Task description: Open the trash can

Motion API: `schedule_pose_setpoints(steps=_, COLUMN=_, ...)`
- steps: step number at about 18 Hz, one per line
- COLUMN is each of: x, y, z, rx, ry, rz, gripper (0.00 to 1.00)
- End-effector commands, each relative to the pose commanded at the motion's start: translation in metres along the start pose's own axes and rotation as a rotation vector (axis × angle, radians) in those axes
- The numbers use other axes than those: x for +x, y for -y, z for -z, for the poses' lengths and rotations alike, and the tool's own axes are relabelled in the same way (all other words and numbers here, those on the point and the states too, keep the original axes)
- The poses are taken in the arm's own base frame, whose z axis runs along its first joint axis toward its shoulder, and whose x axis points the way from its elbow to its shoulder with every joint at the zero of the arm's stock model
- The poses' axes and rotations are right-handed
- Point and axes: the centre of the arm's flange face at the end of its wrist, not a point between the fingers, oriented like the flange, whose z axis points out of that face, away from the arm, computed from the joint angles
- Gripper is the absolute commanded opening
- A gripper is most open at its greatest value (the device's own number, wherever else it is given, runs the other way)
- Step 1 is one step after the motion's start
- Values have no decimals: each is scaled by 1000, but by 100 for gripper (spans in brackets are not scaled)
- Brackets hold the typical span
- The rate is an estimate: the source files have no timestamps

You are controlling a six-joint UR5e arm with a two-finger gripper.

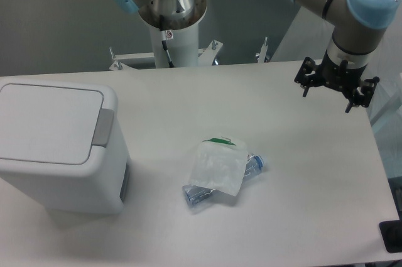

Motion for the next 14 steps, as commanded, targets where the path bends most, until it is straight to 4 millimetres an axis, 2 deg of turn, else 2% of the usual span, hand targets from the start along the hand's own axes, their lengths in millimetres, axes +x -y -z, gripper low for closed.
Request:
schedule_pose_setpoints(steps=6, x=0, y=1, z=1, rx=2, ry=6, rz=8, gripper=100)
schedule_pose_setpoints(steps=10, x=1, y=0, z=-6, rx=7, ry=-9, rz=14, gripper=100)
schedule_pose_setpoints(steps=14, x=5, y=0, z=1, rx=12, ry=2, rz=68, gripper=100)
